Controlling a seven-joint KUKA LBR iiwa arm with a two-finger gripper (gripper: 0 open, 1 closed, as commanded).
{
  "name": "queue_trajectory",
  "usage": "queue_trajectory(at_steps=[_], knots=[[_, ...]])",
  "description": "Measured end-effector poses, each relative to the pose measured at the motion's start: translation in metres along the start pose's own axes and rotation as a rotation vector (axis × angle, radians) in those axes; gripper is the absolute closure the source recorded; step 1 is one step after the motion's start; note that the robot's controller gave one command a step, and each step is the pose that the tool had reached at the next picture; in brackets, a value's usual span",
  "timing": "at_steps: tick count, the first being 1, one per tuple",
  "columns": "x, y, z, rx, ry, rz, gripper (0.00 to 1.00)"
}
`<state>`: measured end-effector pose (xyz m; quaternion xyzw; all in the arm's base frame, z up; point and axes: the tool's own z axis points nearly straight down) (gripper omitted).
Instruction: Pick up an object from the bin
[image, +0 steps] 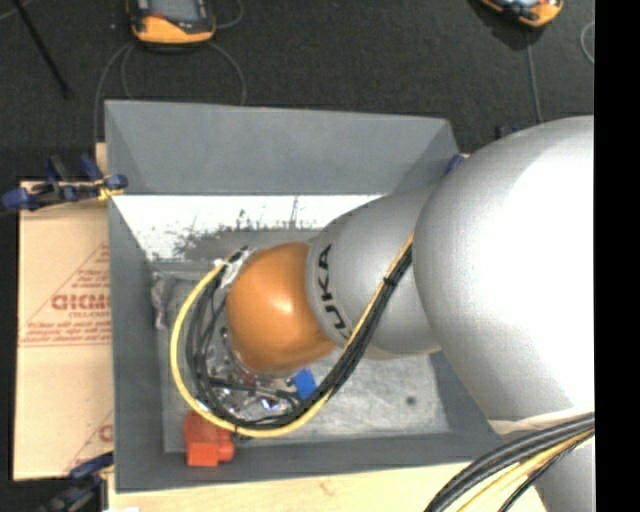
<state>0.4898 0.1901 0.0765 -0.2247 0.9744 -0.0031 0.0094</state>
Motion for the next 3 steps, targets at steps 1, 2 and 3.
queue_trajectory(at_steps=[1, 2, 3], knots=[[-0.01, -0.01, -0.006, -0.011, 0.013, 0.075, 0.0], [-0.021, 0.019, 0.001, -0.007, 0.011, 0.049, 0.0], [-0.019, 0.029, -0.007, -0.01, 0.012, -0.13, 0.0]])
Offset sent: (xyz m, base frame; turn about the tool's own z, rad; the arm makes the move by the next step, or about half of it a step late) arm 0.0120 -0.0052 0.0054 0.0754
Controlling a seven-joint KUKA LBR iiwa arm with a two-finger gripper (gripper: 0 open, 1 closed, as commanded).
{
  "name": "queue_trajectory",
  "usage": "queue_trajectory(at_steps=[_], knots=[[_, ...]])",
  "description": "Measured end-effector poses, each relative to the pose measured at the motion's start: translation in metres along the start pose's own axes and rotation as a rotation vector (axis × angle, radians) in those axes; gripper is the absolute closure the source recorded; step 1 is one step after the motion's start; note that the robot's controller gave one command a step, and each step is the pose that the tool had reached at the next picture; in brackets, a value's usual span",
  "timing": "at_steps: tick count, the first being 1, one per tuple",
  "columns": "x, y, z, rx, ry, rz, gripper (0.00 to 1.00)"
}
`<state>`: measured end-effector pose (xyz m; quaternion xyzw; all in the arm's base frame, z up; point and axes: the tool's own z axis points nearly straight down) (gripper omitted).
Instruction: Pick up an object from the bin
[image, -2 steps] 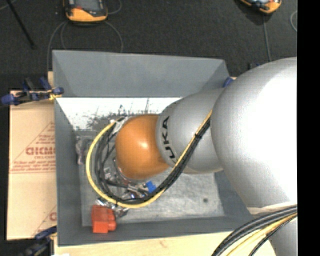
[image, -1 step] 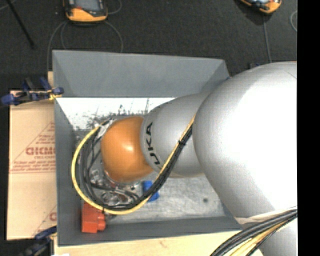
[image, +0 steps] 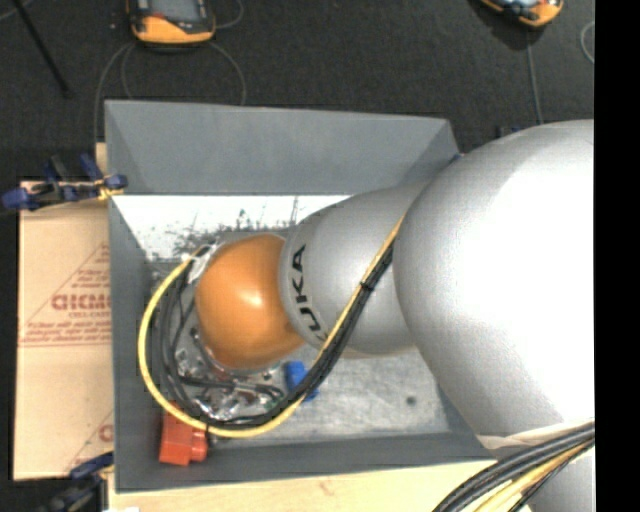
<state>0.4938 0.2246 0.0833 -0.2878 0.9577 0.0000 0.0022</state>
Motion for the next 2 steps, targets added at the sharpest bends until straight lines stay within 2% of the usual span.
queue_trajectory(at_steps=[1, 2], knots=[[-0.0022, 0.0, 0.0081, -0.001, -0.003, -0.019, 0.0], [-0.0074, -0.0053, 0.0085, -0.005, -0.002, 0.014, 0.0]])
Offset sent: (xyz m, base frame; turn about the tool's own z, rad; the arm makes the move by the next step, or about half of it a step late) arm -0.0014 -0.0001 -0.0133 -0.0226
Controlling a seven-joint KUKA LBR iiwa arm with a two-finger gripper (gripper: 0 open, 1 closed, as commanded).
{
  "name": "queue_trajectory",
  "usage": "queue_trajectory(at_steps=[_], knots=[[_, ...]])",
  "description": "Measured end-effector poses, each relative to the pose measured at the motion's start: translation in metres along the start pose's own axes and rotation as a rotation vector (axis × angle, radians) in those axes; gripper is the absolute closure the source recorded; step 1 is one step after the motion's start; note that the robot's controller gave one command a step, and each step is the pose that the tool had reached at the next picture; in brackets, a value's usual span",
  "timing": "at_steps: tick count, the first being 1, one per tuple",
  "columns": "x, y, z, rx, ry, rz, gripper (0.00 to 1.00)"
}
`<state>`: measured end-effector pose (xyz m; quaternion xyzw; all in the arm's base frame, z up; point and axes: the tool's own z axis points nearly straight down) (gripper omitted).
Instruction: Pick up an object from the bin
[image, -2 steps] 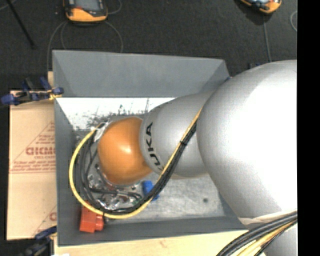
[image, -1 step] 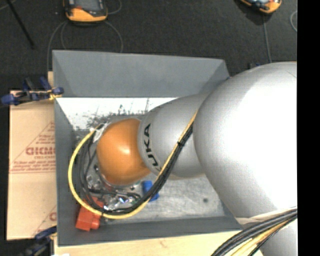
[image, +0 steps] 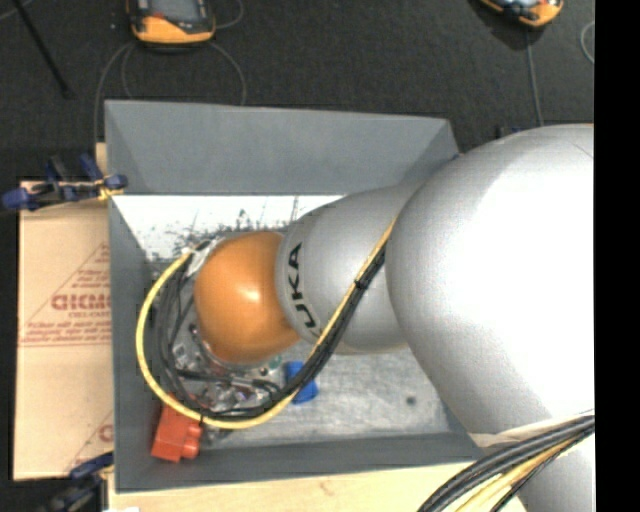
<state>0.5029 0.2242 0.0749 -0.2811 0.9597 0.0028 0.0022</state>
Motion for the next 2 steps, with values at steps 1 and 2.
queue_trajectory(at_steps=[1, 2], knots=[[-0.004, 0.007, 0.0, 0.007, -0.003, -0.12, 0.0], [0.012, -0.011, -0.001, 0.001, -0.011, -0.1, 0.0]])
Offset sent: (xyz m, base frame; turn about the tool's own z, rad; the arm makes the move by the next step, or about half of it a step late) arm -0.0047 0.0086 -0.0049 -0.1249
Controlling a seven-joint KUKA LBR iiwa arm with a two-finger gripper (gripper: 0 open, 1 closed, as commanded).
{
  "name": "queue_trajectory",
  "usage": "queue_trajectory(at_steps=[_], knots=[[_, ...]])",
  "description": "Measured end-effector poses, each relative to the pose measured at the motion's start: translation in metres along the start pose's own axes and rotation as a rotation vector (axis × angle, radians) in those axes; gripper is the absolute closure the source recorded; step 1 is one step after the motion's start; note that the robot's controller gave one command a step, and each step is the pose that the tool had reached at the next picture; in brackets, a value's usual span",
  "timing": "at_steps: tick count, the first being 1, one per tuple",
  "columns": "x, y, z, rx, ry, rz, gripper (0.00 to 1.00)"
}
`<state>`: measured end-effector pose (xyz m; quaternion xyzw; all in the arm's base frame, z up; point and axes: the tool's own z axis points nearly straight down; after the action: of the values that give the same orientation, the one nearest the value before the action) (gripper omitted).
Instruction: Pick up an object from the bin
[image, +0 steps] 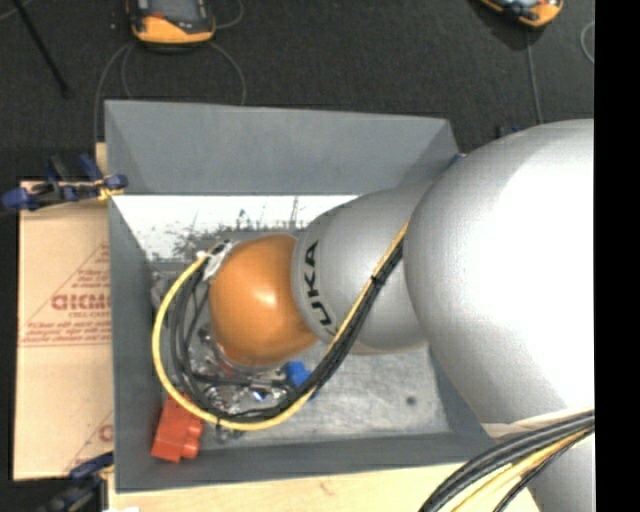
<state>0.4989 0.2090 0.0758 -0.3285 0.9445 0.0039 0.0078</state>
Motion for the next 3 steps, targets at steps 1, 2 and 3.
queue_trajectory(at_steps=[1, 2, 3], knots=[[-0.012, 0.025, 0.0, 0.009, 0.006, 0.254, 0.0], [-0.02, 0.017, 0.001, 0.006, 0.007, -0.001, 0.0], [-0.028, -0.025, 0.001, -0.001, 0.007, 0.118, 0.0]])
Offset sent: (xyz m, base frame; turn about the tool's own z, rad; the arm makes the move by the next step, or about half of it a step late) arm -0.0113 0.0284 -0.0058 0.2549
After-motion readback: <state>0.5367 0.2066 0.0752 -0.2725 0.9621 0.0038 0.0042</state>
